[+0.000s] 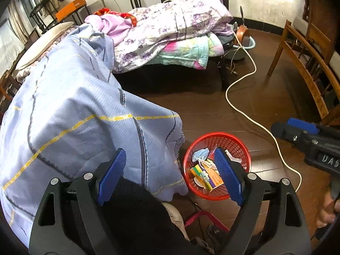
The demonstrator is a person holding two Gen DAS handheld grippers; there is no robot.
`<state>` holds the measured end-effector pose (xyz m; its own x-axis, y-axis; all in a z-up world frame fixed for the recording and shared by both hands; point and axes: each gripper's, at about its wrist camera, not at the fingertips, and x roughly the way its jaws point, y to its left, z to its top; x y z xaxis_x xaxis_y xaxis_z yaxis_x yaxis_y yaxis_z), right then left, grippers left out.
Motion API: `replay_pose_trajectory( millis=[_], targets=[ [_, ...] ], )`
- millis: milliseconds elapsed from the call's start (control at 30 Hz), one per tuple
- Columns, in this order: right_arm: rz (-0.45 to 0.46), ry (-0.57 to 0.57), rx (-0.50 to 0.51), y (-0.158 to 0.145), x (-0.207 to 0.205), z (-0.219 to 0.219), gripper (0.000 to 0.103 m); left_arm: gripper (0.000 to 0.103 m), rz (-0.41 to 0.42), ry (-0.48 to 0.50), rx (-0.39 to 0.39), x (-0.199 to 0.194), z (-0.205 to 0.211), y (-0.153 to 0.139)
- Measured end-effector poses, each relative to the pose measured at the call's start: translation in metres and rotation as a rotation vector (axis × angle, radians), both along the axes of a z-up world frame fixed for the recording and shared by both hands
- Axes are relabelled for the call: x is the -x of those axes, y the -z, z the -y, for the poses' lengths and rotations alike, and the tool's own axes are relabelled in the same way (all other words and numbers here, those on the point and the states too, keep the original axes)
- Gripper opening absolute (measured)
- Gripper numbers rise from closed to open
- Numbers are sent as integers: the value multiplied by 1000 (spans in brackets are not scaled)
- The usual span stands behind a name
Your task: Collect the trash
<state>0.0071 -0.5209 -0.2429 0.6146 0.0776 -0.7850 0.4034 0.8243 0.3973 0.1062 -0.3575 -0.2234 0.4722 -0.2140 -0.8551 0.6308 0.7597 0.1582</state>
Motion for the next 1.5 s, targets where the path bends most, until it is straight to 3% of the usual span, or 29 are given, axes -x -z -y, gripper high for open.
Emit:
replay_pose_trajectory(
  millis=[167,300,433,600,700,933,1167,1500],
  targets=[
    [22,-42,23,-36,10,-11,66,82,45,46,-12,23,-5,-12],
    [4,-32,5,-54,22,-16,72,82,2,77,45,36,-12,-23],
    [-78,-19,-13,-64,38,-19,74,87,0,95,84,47,-18,-34],
    [-201,-9,70,-69,62,-25,77,88,-20,108,125,58,-24,-44],
    [-227,4,104,-69,79,-30,80,88,-16,128,126,67,-23,-48],
    [-244,-16,138,-50,90,-47,81,88,10,186,98,88,-19,-51],
    [-231,-21,158,-42,86,-53,82,88,-28,189,91,86,-15,-43],
    [-303,63,100,8,74,-43,82,88,-118,210,14,65,15,5]
  ],
)
